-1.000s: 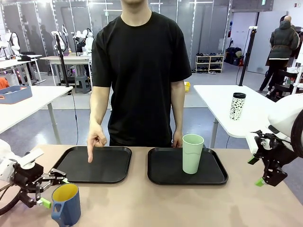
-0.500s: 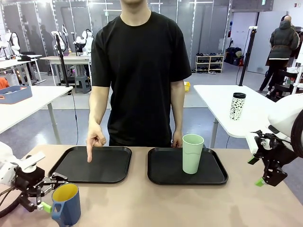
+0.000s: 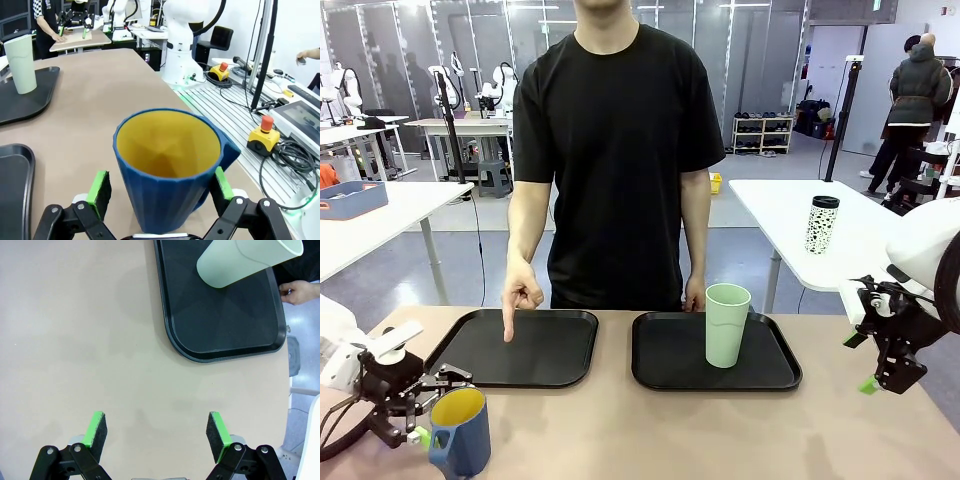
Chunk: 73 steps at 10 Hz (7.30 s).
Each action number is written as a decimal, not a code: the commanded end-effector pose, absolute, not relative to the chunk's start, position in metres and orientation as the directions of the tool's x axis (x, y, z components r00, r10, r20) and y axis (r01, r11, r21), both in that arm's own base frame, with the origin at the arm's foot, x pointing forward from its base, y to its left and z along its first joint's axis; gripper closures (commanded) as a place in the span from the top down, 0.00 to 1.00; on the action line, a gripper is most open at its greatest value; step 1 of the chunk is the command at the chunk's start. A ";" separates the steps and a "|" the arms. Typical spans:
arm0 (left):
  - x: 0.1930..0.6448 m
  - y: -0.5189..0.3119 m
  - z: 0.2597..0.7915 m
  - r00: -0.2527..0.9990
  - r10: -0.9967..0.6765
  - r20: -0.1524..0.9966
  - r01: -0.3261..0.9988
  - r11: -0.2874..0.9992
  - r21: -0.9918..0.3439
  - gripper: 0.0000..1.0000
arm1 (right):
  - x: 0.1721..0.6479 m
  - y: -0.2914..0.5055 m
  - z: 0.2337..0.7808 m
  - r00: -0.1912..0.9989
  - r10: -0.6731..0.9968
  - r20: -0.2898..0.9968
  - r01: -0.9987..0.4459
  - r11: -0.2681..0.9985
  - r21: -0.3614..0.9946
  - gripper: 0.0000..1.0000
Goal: Sort and store the cups by type.
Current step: Pick up the Handle plastic cup and place it into the empty Flat Tray.
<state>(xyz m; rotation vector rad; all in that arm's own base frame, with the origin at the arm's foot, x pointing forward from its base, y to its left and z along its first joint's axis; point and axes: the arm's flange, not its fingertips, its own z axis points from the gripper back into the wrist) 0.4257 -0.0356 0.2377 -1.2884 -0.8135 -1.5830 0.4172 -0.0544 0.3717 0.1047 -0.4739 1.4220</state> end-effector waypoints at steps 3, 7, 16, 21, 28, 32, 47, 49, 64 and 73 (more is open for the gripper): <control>0.399 -0.036 0.192 -0.095 -0.195 0.976 0.922 -0.387 0.012 1.00 | 0.420 -0.054 0.370 0.071 0.926 0.370 -0.963 0.160 -0.216 1.00; 0.398 -0.046 0.186 -0.089 -0.149 0.985 0.910 -0.413 0.020 1.00 | 0.420 -0.054 0.370 0.071 0.926 0.370 -0.963 0.160 -0.216 1.00; 0.399 -0.046 0.182 -0.093 -0.153 0.984 0.913 -0.408 0.023 0.74 | 0.420 -0.054 0.370 0.071 0.926 0.370 -0.963 0.160 -0.216 1.00; 0.396 -0.053 0.176 -0.072 -0.146 0.987 0.915 -0.404 0.007 0.43 | 0.420 -0.054 0.370 0.071 0.926 0.370 -0.963 0.160 -0.216 1.00; 0.402 -0.047 0.190 -0.054 -0.120 0.991 0.942 -0.335 0.010 0.00 | 0.420 -0.054 0.370 0.071 0.926 0.370 -0.963 0.160 -0.216 1.00; 0.429 -0.027 0.235 -0.078 -0.063 0.995 0.965 -0.256 0.060 0.00 | 0.420 -0.054 0.370 0.071 0.926 0.370 -0.963 0.160 -0.216 1.00; 0.607 -0.037 0.272 -0.085 -0.160 0.983 0.995 -0.066 0.076 0.00 | 0.420 -0.054 0.370 0.071 0.926 0.370 -0.963 0.160 -0.216 1.00; 0.619 -0.038 0.261 -0.131 -0.137 0.982 0.991 -0.014 0.130 0.00 | 0.420 -0.054 0.370 0.071 0.926 0.370 -0.963 0.160 -0.216 1.00; 0.624 -0.021 0.203 -0.095 -0.180 0.979 0.992 0.061 0.108 1.00 | 0.420 -0.054 0.370 0.071 0.926 0.370 -0.963 0.160 -0.216 1.00; 0.578 0.041 0.204 -0.060 -0.198 0.978 0.972 0.210 0.102 1.00 | 0.420 -0.054 0.370 0.071 0.926 0.370 -0.963 0.160 -0.216 1.00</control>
